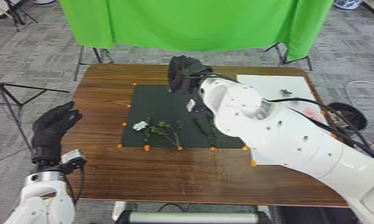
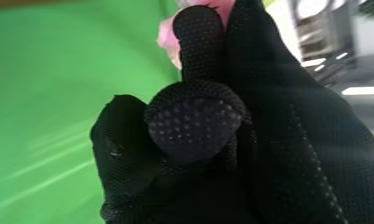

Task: Arrange flowers

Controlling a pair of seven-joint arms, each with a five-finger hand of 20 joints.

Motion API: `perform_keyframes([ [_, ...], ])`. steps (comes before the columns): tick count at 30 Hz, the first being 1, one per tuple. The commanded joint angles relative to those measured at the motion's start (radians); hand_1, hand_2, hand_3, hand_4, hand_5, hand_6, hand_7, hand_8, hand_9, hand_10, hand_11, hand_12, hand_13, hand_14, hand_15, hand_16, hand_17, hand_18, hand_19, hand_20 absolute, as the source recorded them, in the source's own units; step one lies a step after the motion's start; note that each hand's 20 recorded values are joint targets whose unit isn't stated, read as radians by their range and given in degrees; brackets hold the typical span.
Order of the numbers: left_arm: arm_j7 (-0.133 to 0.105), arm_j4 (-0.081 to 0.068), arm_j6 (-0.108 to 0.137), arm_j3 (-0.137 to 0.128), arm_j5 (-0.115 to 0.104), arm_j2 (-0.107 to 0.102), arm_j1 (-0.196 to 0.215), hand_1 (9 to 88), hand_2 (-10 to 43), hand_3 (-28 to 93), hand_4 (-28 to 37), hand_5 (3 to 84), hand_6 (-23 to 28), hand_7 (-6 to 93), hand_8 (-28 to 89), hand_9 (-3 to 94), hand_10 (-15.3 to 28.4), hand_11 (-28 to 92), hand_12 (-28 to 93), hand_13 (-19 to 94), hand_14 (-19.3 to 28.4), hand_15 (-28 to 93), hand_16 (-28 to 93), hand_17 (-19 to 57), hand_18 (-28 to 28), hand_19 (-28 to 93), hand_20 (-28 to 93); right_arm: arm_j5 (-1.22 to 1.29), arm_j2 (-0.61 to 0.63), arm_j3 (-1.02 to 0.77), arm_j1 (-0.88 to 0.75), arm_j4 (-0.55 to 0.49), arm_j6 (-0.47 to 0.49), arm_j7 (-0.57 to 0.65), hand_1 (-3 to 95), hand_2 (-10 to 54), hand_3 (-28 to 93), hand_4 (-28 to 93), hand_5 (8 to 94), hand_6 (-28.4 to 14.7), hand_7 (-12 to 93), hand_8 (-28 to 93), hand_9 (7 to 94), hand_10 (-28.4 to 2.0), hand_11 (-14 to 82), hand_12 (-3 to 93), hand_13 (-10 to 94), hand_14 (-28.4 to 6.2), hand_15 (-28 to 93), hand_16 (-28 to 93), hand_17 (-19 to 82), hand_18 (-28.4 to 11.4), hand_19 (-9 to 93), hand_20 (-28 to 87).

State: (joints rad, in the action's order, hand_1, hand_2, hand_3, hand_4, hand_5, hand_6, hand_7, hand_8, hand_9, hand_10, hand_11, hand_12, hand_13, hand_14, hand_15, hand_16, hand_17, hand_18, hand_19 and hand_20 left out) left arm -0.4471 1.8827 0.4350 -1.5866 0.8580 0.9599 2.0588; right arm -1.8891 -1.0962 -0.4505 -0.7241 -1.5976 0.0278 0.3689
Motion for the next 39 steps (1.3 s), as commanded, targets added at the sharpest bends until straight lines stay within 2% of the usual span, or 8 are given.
perform_keyframes([
  [1, 0.007, 0.0, -0.024, 0.021, 0.019, -0.011, -0.024, 40.7, -8.6, 73, -10.8, 51.4, -0.9, 27.3, -12, 50.8, 10.8, 28, 12, 45, 14.3, 28, -3, 16.7, 13.8, 25, 22, -0.005, -0.133, 0.072, -0.002, 0.061, 0.016, -0.028, 59.5, -9.5, 65, -17, 80.7, 0.4, 23, 11, 92.8, -8.5, 7.7, 40.2, 94, -0.5, 56, 30, 65, -10.8, 93, 46],
  [12, -0.006, -0.015, -0.032, 0.064, 0.019, -0.007, -0.061, 40.0, -9.5, 79, -14.3, 49.2, -3.0, 35.4, -17, 51.2, 6.9, 30, 12, 46, 11.7, 23, -1, 17.9, 13.1, 20, 24, 0.005, -0.24, 0.136, 0.01, 0.183, -0.073, -0.038, 56.5, -9.5, 70, -20, 81.6, 0.9, 23, 10, 93.4, -8.2, 7.5, 39.9, 94, -0.2, 58, 28, 66, -10.7, 93, 47],
  [23, -0.02, -0.028, -0.047, 0.088, 0.012, 0.019, -0.068, 40.6, -9.5, 83, -18.2, 47.4, -4.2, 44.1, -17, 51.6, 4.9, 34, 11, 48, 9.9, 21, 0, 18.9, 12.6, 17, 25, 0.002, -0.304, 0.126, -0.014, 0.27, -0.104, -0.026, 53.0, -9.5, 76, -25, 83.4, 1.6, 22, 10, 93.5, -9.1, 7.7, 35.8, 94, -0.2, 60, 26, 67, -10.6, 93, 47],
  [26, -0.029, -0.035, -0.033, 0.09, 0.004, 0.024, -0.066, 41.0, -9.5, 82, -18.5, 47.4, -4.1, 44.5, -16, 51.7, 4.8, 35, 10, 48, 9.8, 22, 0, 19.0, 12.5, 17, 26, -0.002, -0.309, 0.13, -0.014, 0.289, -0.119, -0.025, 53.2, -9.5, 76, -25, 83.2, 1.6, 21, 10, 93.6, -9.9, 7.0, 34.9, 94, -0.3, 60, 26, 67, -10.6, 93, 48],
  [28, -0.042, -0.034, -0.003, 0.096, -0.013, 0.024, -0.06, 41.0, -9.5, 83, -18.5, 47.4, -4.1, 44.6, -16, 51.4, 5.0, 35, 10, 48, 9.8, 22, 0, 19.1, 12.5, 17, 26, -0.003, -0.31, 0.139, -0.012, 0.298, -0.126, -0.028, 53.4, -9.5, 75, -25, 83.1, 1.6, 21, 10, 93.4, -10.0, 5.6, 34.1, 94, -0.4, 60, 26, 67, -10.6, 93, 48],
  [33, -0.054, -0.037, 0.017, 0.093, -0.03, 0.03, -0.053, 40.7, -9.5, 81, -15.7, 48.4, -2.5, 37.4, -19, 47.8, 7.0, 32, 9, 45, 10.9, 22, -2, 19.3, 12.7, 18, 26, -0.02, -0.313, 0.142, -0.013, 0.324, -0.142, -0.026, 55.8, -9.5, 71, -23, 81.8, 1.6, 20, 9, 92.6, -10.2, 3.8, 32.7, 94, -0.7, 60, 26, 66, -10.9, 93, 48],
  [36, -0.055, -0.041, 0.014, 0.09, -0.037, 0.034, -0.052, 40.7, -9.5, 78, -13.8, 47.0, -1.5, 31.6, -16, 45.3, 8.1, 29, 9, 43, 11.8, 21, -2, 19.3, 12.8, 18, 25, -0.03, -0.316, 0.144, -0.01, 0.344, -0.153, -0.023, 57.2, -9.5, 69, -22, 80.9, 1.2, 20, 9, 91.4, -10.4, 3.4, 31.7, 94, -1.1, 59, 26, 66, -11.3, 93, 48],
  [39, -0.047, -0.043, 0.001, 0.084, -0.028, 0.039, -0.051, 40.6, -9.5, 77, -13.1, 47.0, -1.0, 29.5, -15, 45.0, 9.0, 29, 10, 42, 12.7, 22, -1, 18.6, 12.9, 19, 25, -0.024, -0.315, 0.146, -0.005, 0.36, -0.158, -0.024, 58.2, -9.5, 67, -21, 80.1, 1.2, 20, 8, 90.6, -10.6, 3.6, 31.3, 94, -1.3, 59, 27, 66, -11.4, 93, 49],
])
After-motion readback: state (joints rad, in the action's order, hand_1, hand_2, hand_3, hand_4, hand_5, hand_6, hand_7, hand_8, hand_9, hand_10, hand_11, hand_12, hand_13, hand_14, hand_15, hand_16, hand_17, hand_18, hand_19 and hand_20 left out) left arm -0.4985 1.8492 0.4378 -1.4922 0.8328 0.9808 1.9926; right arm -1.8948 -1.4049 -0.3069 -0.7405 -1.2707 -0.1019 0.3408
